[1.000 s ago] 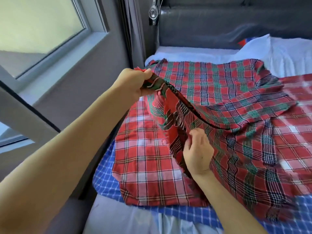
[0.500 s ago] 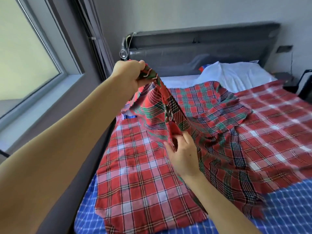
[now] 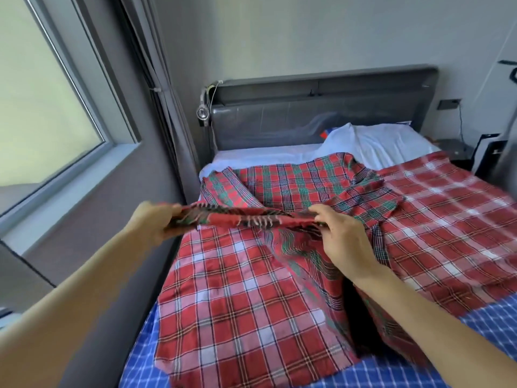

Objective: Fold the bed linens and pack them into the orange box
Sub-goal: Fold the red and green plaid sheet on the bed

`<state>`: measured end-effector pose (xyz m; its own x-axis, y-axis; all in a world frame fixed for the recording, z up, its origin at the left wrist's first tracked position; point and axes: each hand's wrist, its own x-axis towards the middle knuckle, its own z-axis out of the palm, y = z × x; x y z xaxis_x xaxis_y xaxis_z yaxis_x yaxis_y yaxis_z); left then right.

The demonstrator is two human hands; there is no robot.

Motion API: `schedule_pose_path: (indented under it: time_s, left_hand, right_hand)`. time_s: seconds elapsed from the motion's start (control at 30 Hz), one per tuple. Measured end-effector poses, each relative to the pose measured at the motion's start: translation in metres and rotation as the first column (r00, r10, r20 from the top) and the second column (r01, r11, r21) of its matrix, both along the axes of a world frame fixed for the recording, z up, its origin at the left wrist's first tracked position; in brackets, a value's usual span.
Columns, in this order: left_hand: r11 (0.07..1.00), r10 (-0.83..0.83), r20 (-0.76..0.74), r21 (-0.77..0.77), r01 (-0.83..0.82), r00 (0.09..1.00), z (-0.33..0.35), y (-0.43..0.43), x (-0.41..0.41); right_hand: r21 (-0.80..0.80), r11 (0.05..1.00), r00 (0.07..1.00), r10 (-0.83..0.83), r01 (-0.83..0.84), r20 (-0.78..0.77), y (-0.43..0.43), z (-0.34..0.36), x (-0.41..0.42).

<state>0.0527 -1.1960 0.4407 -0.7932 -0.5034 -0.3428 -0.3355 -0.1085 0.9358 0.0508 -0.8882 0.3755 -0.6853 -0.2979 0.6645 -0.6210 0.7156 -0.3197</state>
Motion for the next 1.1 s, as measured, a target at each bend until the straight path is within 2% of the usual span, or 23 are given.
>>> schedule_pose_path:
  time_s: [0.03,0.07,0.1,0.13,0.17,0.2,0.23,0.27,0.33,0.4,0.5,0.67,0.73,0.9,1.1]
  left_hand:
    - [0.997,-0.018,0.069,-0.079,0.023,0.997,-0.013,-0.007,0.010]
    - [0.963,-0.038,0.156,-0.258,0.078,0.987,-0.024,-0.013,0.017]
    - [0.859,-0.037,0.251,-0.487,0.160,0.967,-0.032,-0.016,0.022]
    - [0.707,-0.006,0.290,-0.675,0.209,0.957,-0.035,-0.014,0.027]
    - [0.554,0.009,0.252,-0.807,0.205,0.968,-0.035,-0.006,0.033]
    - [0.448,-0.029,0.174,-0.878,0.168,0.984,-0.034,0.008,0.040]
    - [0.397,-0.129,0.074,-0.910,0.120,0.989,-0.032,0.024,0.049]
    - [0.352,-0.267,-0.006,-0.931,0.092,0.964,-0.030,0.044,0.060]
    - [0.269,-0.528,-0.022,-0.952,0.143,0.849,-0.029,0.082,0.074]
    - [0.274,-0.611,-0.033,-0.946,0.173,0.791,-0.034,0.111,0.076]
    - [0.353,-0.592,-0.111,-0.926,0.133,0.798,-0.031,0.131,0.067]
    - [0.255,-0.735,-0.090,-0.955,0.150,0.673,-0.017,0.147,0.056]
    - [0.266,-0.754,-0.110,-0.953,0.148,0.648,-0.012,0.162,0.051]
    - [0.406,-0.703,-0.161,-0.891,0.204,0.693,-0.003,0.211,0.041]
    - [0.591,-0.597,-0.231,-0.774,0.227,0.768,0.028,0.263,0.020]
  right_hand:
    - [-0.019,0.999,0.999,0.027,-0.026,0.037,-0.004,0.009,0.004]
    - [-0.051,0.997,0.995,0.058,-0.054,0.080,-0.010,0.017,0.006]
    - [-0.088,0.994,0.988,0.082,-0.071,0.127,-0.016,0.023,0.006]
    - [-0.120,0.990,0.980,0.093,-0.073,0.175,-0.024,0.030,0.008]
    - [-0.143,0.988,0.970,0.095,-0.064,0.223,-0.031,0.034,0.009]
    - [-0.154,0.987,0.961,0.088,-0.048,0.264,-0.037,0.039,0.011]
    - [-0.160,0.987,0.953,0.080,-0.034,0.293,-0.044,0.043,0.013]
    - [-0.160,0.987,0.945,0.076,-0.026,0.319,-0.049,0.047,0.015]
    - [-0.158,0.987,0.929,0.087,-0.031,0.361,-0.058,0.053,0.022]
    - [-0.158,0.987,0.921,0.099,-0.041,0.378,-0.064,0.058,0.028]
    - [-0.197,0.979,0.914,0.117,-0.042,0.389,-0.057,0.063,0.036]
    - [-0.241,0.970,0.908,0.115,-0.015,0.404,-0.020,0.061,0.041]
    - [-0.282,0.959,0.906,0.136,-0.019,0.402,-0.002,0.057,0.041]
    - [-0.461,0.886,0.899,0.241,-0.050,0.365,0.044,0.043,0.033]
    - [-0.403,0.914,0.861,0.235,-0.038,0.451,0.114,0.000,0.014]
